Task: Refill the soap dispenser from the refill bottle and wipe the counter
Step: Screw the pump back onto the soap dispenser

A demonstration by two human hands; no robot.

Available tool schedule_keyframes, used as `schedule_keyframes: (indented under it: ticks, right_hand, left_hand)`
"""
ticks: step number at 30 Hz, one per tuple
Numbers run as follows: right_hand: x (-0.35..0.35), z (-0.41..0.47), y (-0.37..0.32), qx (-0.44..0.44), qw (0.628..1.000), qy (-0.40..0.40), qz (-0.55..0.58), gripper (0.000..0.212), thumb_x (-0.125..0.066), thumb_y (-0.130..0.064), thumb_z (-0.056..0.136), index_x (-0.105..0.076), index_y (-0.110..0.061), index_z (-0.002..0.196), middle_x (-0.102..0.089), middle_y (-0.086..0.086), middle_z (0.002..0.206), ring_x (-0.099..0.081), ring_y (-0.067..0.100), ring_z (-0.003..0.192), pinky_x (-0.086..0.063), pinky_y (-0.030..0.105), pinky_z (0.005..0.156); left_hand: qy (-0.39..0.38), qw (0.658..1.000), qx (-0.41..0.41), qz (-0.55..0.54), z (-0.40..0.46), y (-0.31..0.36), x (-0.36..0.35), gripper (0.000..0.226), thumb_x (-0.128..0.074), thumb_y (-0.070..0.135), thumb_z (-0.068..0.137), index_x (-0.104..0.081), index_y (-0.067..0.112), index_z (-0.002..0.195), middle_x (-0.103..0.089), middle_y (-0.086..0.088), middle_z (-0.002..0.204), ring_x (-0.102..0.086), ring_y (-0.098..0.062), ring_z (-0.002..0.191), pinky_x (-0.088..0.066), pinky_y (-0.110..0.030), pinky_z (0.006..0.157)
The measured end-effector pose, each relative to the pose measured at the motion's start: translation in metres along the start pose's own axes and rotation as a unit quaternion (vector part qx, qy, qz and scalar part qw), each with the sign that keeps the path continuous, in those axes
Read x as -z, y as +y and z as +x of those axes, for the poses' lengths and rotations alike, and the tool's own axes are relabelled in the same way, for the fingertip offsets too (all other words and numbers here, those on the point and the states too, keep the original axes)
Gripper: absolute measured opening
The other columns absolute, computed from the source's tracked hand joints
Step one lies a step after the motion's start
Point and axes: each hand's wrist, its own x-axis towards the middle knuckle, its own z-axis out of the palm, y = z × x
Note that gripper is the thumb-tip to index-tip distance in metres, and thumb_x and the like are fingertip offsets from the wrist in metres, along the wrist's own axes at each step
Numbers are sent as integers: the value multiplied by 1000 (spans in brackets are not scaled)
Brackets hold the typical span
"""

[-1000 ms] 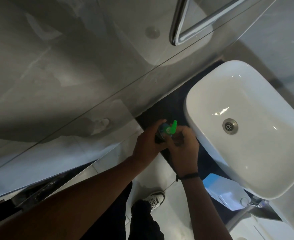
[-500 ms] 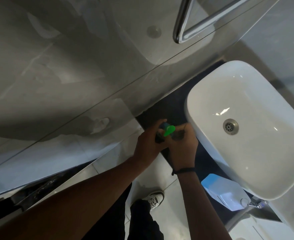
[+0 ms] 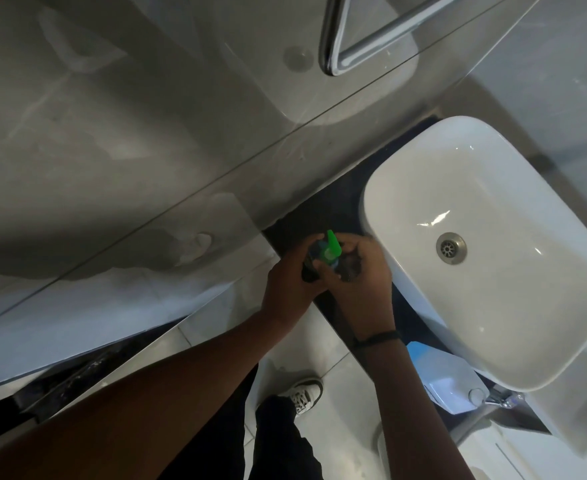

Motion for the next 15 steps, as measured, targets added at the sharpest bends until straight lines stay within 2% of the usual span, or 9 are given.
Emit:
schedule_keyframes:
  ticks: [2, 4, 6, 8, 10, 11, 13, 15]
  right_hand:
    - [3, -2, 2, 27, 1000, -4, 8, 31, -63, -49, 86, -64, -27, 107, -64, -4, 107, -64, 19, 98, -56, 31, 88]
    - [0, -1, 0, -11, 1000, 19, 9, 31, -68, -54, 81, -59, -27, 93, -64, -4, 96, -61, 16, 86, -56, 29, 77]
    - [-6, 3, -3, -64, 997, 38, 5, 53, -77, -60, 71, -57, -15, 89, -62, 3, 88, -59, 20, 80, -54, 36, 69]
    - [-9, 5, -5, -67, 997, 32, 5, 60, -82, -61, 67, -58, -13, 93, -61, 2, 92, -57, 16, 81, -52, 28, 70]
    - [-6, 4, -3, -47, 999, 0, 12, 51, -87, -46, 75, -62, -18, 109, -63, -3, 106, -59, 6, 94, -51, 14, 79]
    - [-3, 3, -1, -26, 1000, -12, 12, 46, -87, -34, 80, -64, -18, 117, -64, -3, 112, -59, 4, 100, -52, 13, 86]
    - [2, 1, 5, 15, 1000, -15, 7, 34, -82, -15, 86, -69, -14, 117, -66, 2, 113, -62, 9, 102, -56, 21, 89]
    - [2, 2, 3, 10, 1000, -2, 11, 20, -80, -19, 88, -71, -16, 105, -68, 5, 104, -65, 18, 95, -57, 26, 82]
  left_hand:
    - [-1, 1000, 1, -7, 0, 2, 0, 74, -67, 74, 92, -56, 30, 149, -72, 14, 132, -68, 4, 120, -59, -19, 97]
    - [-3, 1000, 4, -5, 0, 2, 1, 78, -66, 76, 91, -56, 28, 151, -73, 6, 135, -69, -2, 122, -60, -22, 97]
    - [-2, 1000, 2, 6, -1, 3, 1, 81, -62, 78, 92, -57, 22, 151, -72, 9, 135, -66, 8, 120, -58, -15, 95]
    - [-10, 1000, 0, 15, -1, 4, 2, 79, -64, 73, 93, -58, 19, 150, -67, 15, 131, -59, 23, 117, -51, -4, 92]
    - [-10, 1000, 10, 23, -2, 4, 2, 70, -72, 61, 95, -59, 18, 150, -66, 18, 128, -58, 26, 113, -48, -1, 90]
    - [-6, 1000, 17, 21, -2, 5, 1, 68, -76, 56, 94, -59, 20, 149, -66, 19, 127, -59, 25, 112, -48, -1, 89]
    - [-5, 1000, 20, 5, -2, 7, 1, 72, -75, 62, 91, -58, 24, 150, -66, 20, 129, -59, 25, 115, -48, -2, 92]
    - [-13, 1000, 17, 0, -1, 8, 2, 78, -75, 70, 87, -53, 32, 151, -67, 17, 133, -58, 23, 119, -50, -5, 96]
